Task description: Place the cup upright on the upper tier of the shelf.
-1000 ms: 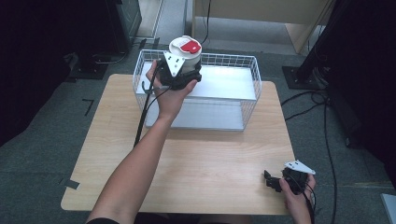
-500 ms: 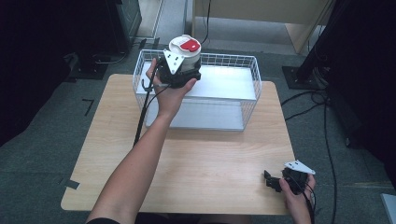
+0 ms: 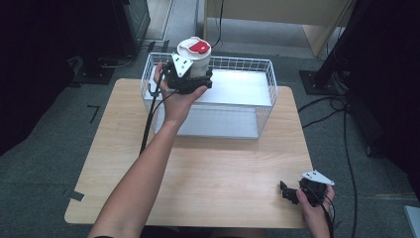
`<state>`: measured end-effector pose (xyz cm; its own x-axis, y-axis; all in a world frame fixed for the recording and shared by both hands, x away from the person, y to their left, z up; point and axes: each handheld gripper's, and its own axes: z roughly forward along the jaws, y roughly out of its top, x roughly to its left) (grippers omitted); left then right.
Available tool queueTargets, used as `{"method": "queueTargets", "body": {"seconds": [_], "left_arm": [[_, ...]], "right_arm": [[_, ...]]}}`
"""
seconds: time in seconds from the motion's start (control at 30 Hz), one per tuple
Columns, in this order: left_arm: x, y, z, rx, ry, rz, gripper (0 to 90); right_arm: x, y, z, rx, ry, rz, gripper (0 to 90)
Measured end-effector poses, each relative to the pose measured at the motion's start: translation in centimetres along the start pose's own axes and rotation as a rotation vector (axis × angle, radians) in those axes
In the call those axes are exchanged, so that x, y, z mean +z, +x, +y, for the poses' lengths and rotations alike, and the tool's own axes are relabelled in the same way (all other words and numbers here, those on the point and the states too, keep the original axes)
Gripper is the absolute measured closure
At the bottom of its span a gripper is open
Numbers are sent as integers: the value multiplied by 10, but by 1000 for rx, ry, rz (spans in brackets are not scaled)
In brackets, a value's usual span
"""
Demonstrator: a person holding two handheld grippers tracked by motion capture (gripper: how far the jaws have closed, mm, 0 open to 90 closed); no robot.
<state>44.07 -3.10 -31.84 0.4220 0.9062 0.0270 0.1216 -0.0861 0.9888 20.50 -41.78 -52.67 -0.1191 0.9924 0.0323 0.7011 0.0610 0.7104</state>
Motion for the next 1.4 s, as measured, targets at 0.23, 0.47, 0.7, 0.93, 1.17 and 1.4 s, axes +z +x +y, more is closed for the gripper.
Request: {"method": "queueTargets", "body": {"seconds": [0.23,0.47,0.7,0.93,1.17,1.4], "left_arm": [[-4,1,0,10,5,-2,0],[-12,6,-7,5,10,1,0],[-31,2,-14,38,-6,-10,0],[-49,0,-21,37,-19,-20,0],[-75,4,-32,31,-28,-21,0],[-98,7,-41,44,-32,-23,0]], "right_arm": [[0,0,0,0,0,0,0],[0,0,0,1,0,1,0],[0,0,0,0,0,0,0],[0,0,0,-1,0,-1,0],[0,0,0,0,2,-1,0],[0,0,0,0,1,0,0]]}}
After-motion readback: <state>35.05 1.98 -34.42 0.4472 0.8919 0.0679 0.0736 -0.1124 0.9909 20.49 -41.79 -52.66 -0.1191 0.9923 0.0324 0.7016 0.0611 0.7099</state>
